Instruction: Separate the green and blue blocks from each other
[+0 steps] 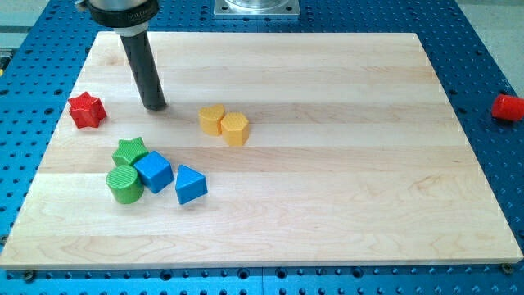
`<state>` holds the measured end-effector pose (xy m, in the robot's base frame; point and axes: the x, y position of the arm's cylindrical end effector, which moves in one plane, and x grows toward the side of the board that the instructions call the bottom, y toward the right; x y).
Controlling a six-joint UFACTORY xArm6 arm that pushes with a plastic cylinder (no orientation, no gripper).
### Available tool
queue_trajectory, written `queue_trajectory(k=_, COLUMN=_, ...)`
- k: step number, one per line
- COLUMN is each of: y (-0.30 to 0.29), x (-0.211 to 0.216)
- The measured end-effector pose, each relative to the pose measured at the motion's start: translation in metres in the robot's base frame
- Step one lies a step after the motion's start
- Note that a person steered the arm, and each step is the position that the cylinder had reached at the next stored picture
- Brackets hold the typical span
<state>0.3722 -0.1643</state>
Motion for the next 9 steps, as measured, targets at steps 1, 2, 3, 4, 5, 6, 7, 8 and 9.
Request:
queue_trajectory(k=1, y=0.021, x=0.045)
queue_trajectory(k=2, y=0.009, x=0.06)
queue_trajectory(k=3, y=-0.001, x=0.07)
queue_trajectory(k=4, y=-0.024, x=0.091)
queue_trajectory(k=5, y=-0.022, x=0.092)
queue_trajectory(k=6, y=-0.023, x=0.116)
queue_trajectory(k=7, y=-0.02, x=0.166)
queue_trajectory(k=8, y=0.026, x=0.166)
queue_trajectory(k=9, y=0.119, x=0.166)
